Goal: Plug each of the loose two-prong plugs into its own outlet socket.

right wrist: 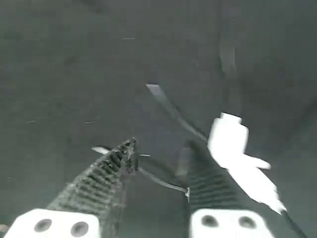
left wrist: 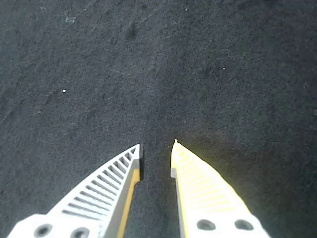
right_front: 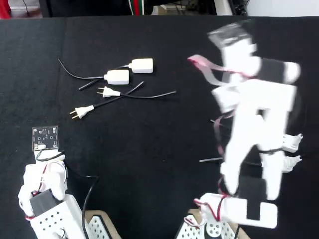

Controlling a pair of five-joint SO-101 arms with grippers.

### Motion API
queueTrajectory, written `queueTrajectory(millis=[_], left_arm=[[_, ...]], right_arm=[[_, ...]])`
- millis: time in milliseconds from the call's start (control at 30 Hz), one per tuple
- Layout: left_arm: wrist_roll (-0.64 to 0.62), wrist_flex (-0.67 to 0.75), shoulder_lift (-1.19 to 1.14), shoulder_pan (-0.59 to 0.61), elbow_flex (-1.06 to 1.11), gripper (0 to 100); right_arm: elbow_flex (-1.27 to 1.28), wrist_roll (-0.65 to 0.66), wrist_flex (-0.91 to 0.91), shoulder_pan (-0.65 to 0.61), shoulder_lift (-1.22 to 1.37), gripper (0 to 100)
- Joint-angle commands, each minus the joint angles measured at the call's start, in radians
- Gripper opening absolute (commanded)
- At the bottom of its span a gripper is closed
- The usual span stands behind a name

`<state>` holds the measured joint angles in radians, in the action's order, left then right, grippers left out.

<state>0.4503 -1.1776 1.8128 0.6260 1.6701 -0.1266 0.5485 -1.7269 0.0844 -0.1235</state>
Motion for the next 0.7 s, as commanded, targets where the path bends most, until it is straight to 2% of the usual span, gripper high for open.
queueTrajectory(millis=[0,100,267,567,667], left_arm=[[0.003,-0.003,0.009,0.007,-0.004,12],[0.003,-0.005,0.009,0.007,-0.004,12],[0.003,-0.005,0.009,0.007,-0.004,12],[0.003,-0.005,0.009,0.007,-0.004,12],[0.003,-0.005,0.009,0.007,-0.004,12]], right_arm=[[0.088,-0.112,0.02,-0.221,-0.059,3.0],[0.162,-0.19,0.12,-0.35,-0.054,2.8],[0.286,-0.233,0.264,-0.5,-0.028,1.8],[0.236,-0.212,0.39,-0.529,0.26,2.4],[0.153,-0.072,0.4,-0.526,0.351,4.5]])
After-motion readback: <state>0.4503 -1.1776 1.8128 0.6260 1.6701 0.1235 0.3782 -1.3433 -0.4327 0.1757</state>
